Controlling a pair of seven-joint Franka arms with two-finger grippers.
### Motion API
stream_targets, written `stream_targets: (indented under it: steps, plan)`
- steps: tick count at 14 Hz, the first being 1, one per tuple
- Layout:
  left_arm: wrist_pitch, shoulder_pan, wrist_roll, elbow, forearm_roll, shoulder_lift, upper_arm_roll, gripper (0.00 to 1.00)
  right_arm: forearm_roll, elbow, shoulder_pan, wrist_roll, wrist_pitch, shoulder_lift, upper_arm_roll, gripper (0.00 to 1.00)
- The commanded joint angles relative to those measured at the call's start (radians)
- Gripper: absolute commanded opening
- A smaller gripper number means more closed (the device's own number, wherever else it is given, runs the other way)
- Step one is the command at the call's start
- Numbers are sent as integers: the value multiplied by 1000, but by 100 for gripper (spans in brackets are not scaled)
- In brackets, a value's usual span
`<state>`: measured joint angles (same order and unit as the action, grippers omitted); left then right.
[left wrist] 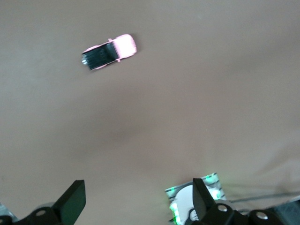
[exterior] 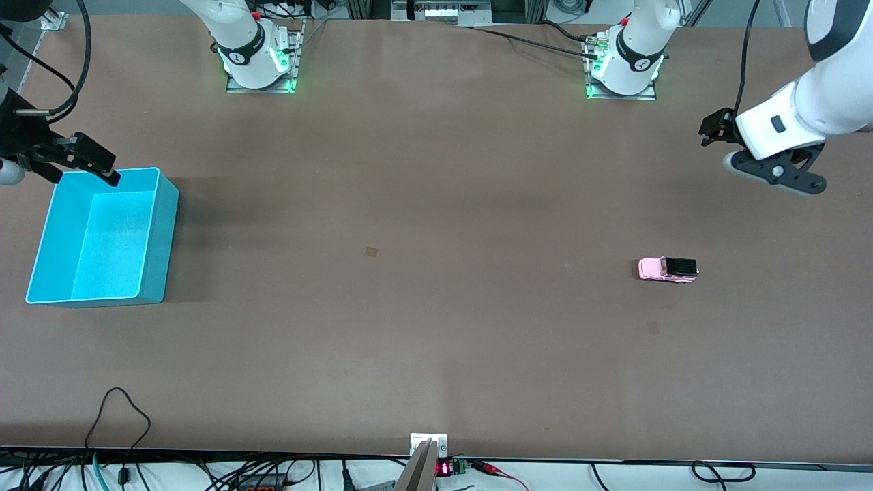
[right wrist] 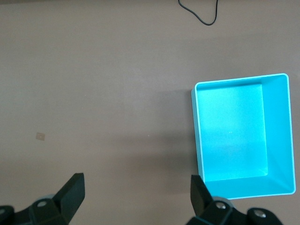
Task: Wind and store pink jeep toy
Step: 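Lower the left gripper over the pink toy jeep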
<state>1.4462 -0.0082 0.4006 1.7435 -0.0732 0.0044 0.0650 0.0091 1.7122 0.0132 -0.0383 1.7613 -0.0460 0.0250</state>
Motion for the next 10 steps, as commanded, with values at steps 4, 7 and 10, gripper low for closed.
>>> stream_targets:
  steps: [4, 7, 10]
  plan:
    - [133, 60, 490, -22, -43, 162, -7, 100, 2, 9, 11, 8, -3, -14, 10, 100]
    - [279, 83, 720, -6, -66, 253, -8, 100, 2, 9, 11, 8, -3, -14, 10, 100]
    - [478, 85, 904, 63, -95, 311, -8, 100, 2, 10, 11, 8, -3, -14, 10, 100]
